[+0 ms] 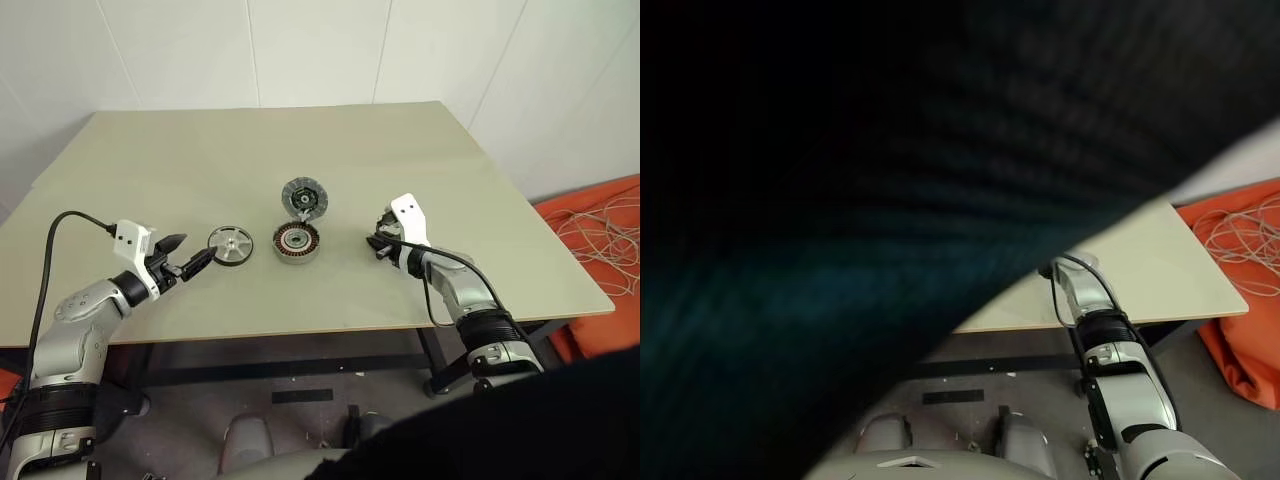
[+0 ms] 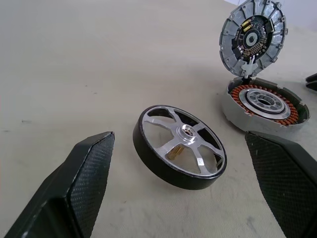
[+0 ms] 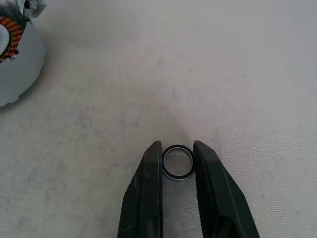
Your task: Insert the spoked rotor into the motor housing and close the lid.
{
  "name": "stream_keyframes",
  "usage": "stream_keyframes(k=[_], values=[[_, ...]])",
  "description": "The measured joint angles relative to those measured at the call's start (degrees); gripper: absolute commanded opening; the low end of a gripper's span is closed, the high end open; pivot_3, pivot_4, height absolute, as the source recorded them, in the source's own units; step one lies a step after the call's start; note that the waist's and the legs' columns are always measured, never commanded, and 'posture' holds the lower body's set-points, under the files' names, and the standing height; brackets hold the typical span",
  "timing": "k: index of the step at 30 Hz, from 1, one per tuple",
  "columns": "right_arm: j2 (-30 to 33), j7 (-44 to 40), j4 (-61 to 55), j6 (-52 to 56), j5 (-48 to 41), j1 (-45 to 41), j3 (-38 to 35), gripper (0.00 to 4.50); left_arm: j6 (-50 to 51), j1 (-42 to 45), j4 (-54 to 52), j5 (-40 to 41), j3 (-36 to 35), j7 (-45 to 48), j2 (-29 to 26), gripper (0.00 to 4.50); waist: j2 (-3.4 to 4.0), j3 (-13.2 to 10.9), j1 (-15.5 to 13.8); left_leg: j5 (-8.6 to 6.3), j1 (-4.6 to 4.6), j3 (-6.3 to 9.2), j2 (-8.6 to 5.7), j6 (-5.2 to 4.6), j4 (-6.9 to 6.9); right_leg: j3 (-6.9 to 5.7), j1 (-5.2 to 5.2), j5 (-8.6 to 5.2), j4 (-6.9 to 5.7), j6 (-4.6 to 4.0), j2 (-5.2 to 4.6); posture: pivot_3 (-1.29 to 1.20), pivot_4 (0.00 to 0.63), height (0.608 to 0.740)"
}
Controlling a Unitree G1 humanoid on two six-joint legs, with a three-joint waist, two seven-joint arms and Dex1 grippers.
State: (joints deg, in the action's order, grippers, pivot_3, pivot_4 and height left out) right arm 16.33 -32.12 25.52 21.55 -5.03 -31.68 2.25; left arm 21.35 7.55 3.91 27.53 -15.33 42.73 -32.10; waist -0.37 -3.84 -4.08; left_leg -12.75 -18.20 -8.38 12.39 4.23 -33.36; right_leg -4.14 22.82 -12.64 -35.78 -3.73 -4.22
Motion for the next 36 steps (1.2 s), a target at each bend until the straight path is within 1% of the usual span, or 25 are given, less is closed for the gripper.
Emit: stream_keyframes(k=[1,3,6,9,14,23,36], values=[[-0.5,-0.1,-1.6,0.9,-0.5,0.0,0.0,0.63,-0.1,0.1,0.0,0.0,0.0,0.1,0.0,4.5,0.0,0.0,0.1,0.0,0.0,-0.01,0.02,0.01,0.01,0.0,0.02,0.0,0.0,0.0,0.01,0.0,0.0,0.74],[-2.1,-0.5,-8.3,4.9,-2.0,0.9,0.4,0.63,-0.3,0.3,0.1,0.0,0.1,0.3,0.0,4.5,0.0,0.0,0.2,0.09,-0.01,-0.02,0.08,0.16,0.04,0.0,0.06,0.0,0.01,0.0,0.06,0.0,0.0,0.74],[-4.4,-1.5,-15.6,8.9,-3.1,0.9,3.6,0.63,-0.4,0.5,0.3,-0.1,0.1,0.5,0.0,4.5,0.0,0.0,0.1,0.11,-0.01,-0.02,0.15,0.22,0.05,-0.01,0.06,-0.01,0.03,0.0,0.1,0.0,0.0,0.74],[-6.0,-1.9,-17.5,10.6,-3.4,1.1,6.4,0.63,-0.4,0.6,0.8,-0.3,0.2,0.6,0.0,4.5,-0.01,0.0,0.0,0.12,-0.01,-0.02,0.14,0.22,0.05,-0.01,0.03,-0.01,0.05,0.0,0.09,0.0,0.0,0.74],[-9.1,-1.8,-13.8,10.7,-2.7,0.3,10.1,0.63,-0.5,0.7,1.2,-0.8,0.2,0.7,0.0,4.5,0.0,0.0,0.1,0.15,-0.01,-0.02,0.16,0.28,0.05,-0.01,0.04,-0.01,0.04,0.0,0.09,0.0,0.0,0.74],[-11.4,-1.4,-1.7,5.4,-1.4,-7.1,10.7,0.63,-0.7,0.1,0.9,-0.8,0.1,0.7,-0.1,4.5,0.0,0.0,0.1,0.15,-0.05,-0.02,0.17,0.31,0.07,-0.01,0.07,0.0,0.06,-0.01,0.09,0.0,0.0,0.74],[-13.3,-1.2,3.3,3.3,0.0,-7.9,10.7,0.63,-0.7,-0.9,0.5,-0.8,-0.3,0.4,-0.1,4.5,0.0,0.0,0.1,0.16,-0.04,-0.02,0.19,0.34,0.07,-0.01,0.08,0.0,0.04,-0.01,0.1,0.0,0.0,0.74]])
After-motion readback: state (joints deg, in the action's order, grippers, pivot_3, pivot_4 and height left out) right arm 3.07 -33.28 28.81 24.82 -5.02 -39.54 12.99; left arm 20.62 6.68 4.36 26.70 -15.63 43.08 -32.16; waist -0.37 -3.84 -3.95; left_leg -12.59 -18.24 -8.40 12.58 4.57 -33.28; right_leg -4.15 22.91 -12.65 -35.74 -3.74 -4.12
